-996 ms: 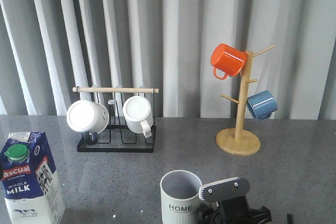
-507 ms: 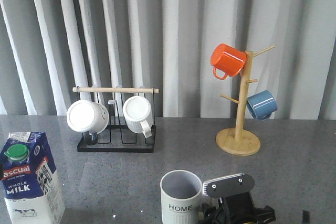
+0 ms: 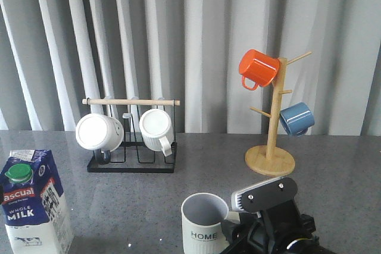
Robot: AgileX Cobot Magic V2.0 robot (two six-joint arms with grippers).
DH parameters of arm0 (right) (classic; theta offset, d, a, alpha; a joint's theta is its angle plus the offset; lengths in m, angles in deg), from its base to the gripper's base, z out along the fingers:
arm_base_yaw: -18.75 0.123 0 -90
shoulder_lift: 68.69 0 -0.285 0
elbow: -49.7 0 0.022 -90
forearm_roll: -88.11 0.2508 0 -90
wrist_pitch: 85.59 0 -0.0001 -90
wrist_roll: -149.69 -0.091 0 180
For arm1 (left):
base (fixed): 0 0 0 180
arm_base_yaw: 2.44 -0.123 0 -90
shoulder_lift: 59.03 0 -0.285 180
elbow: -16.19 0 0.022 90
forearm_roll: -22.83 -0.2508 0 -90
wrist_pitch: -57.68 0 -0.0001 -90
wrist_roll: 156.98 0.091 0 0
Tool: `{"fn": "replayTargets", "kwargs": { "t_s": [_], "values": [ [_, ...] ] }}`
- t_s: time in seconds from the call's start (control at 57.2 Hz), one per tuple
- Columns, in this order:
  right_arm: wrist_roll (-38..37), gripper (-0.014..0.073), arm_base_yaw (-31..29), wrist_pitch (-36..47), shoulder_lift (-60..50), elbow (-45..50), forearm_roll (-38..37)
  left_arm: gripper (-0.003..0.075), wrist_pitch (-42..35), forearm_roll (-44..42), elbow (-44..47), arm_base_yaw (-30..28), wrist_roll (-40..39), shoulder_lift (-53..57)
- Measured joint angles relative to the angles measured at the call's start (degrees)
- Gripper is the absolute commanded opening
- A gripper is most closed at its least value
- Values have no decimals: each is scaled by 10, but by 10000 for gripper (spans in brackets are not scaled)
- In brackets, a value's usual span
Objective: Place milk next to cup
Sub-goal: 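Slide the HOME mug with the right gripper toward the table's center, then open the right gripper and lift it away from the mug, then move the left gripper down onto the top of the Pascual milk carton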
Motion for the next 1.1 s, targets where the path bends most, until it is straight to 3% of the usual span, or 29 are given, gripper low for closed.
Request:
{"fn": "replayTargets", "kwargs": {
  "t_s": [0.367, 0.524, 0.629, 1.101],
  "values": [
    [85, 169, -1, -58, -166, 1, -2, 540, 0, 0, 0, 0, 0, 0],
    [129, 66, -23, -102, -218, 1, -4, 540, 0, 0, 0, 0, 0, 0],
    [135, -16, -70, -136, -247, 1, -5, 540, 0, 0, 0, 0, 0, 0],
    [137, -7, -338, -240, -380, 4, -22, 540, 0, 0, 0, 0, 0, 0]
  ]
}}
